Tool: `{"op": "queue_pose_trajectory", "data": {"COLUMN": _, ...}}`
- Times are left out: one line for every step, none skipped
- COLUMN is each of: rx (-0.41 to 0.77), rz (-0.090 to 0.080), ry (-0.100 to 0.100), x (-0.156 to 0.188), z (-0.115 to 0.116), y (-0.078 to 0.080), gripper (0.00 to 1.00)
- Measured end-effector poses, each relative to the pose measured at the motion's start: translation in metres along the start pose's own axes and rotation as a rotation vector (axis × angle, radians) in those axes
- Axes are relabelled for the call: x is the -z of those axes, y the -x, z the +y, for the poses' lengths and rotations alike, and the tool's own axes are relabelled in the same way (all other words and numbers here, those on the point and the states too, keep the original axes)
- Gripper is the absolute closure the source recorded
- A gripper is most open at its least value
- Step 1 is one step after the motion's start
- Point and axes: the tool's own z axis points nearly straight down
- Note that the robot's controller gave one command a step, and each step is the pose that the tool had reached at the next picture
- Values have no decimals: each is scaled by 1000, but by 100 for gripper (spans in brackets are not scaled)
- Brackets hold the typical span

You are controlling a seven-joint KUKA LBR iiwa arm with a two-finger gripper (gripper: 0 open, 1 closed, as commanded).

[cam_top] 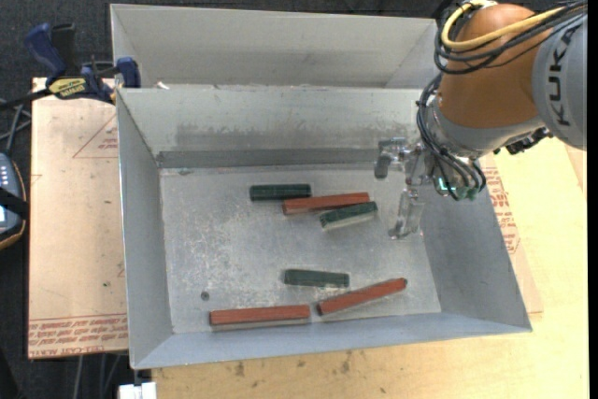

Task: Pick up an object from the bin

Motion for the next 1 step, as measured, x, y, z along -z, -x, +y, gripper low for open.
{"op": "queue_pose_trajectory", "data": {"rx": 1, "rz": -7, "ry": -1, "x": 4, "z": 0, "y": 2, "gripper": 0}}
